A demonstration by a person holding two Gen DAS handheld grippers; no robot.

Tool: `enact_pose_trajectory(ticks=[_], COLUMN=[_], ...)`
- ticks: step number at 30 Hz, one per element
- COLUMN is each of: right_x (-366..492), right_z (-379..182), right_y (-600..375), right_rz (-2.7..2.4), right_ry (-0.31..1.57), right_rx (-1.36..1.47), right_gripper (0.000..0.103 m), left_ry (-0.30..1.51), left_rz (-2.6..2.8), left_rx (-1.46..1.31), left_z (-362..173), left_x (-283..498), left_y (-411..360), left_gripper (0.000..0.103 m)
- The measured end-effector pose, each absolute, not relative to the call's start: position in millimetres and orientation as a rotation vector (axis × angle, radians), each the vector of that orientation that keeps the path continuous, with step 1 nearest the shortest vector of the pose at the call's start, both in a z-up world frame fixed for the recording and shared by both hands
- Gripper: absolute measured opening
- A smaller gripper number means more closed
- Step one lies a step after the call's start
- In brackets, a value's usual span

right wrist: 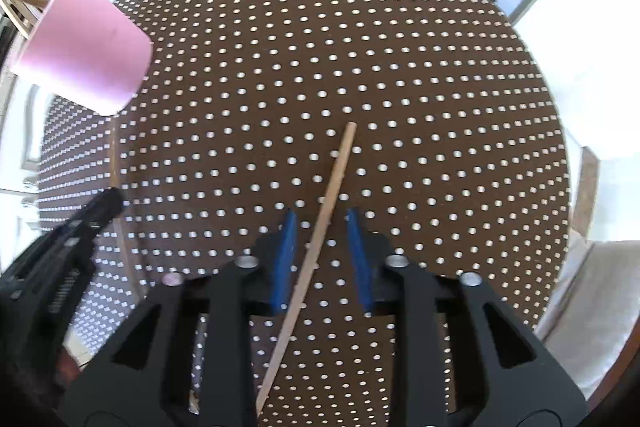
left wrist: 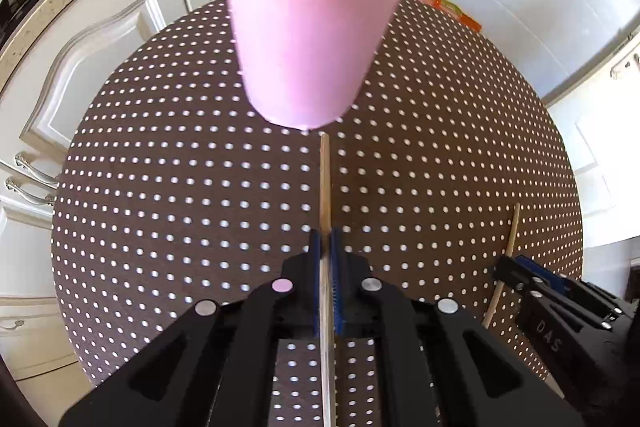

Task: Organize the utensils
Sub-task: 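Lift both held chopsticks upright and carry them over the pink cup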

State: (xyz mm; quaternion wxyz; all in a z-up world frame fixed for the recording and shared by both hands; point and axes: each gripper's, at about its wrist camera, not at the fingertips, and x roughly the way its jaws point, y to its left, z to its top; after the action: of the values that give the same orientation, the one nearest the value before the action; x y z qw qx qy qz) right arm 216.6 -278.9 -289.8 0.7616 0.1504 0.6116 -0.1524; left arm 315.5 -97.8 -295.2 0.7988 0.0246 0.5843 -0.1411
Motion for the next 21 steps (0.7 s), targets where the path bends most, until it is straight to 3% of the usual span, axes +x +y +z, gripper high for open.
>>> enact_pose_trajectory(ticks=[10,21], right_x=[196.1,188.9], right_z=[-285.8,-203.4], right_y=[-311.2,-319.5], right_rz=[-0.312,-0.274], right_ry=[1.204,0.978], right_rx=[0.569,0.587], right_gripper=[0.006,0.006], left_ry=[1.163,0.988], left_rz=[-0.276,-0.283], left_rx=[0.007,-0.013], left_z=[-267.7,-185.2], left_x=[301.0,288.8], left_y=[-48.6,-35.2], left_gripper=[0.006,0.006])
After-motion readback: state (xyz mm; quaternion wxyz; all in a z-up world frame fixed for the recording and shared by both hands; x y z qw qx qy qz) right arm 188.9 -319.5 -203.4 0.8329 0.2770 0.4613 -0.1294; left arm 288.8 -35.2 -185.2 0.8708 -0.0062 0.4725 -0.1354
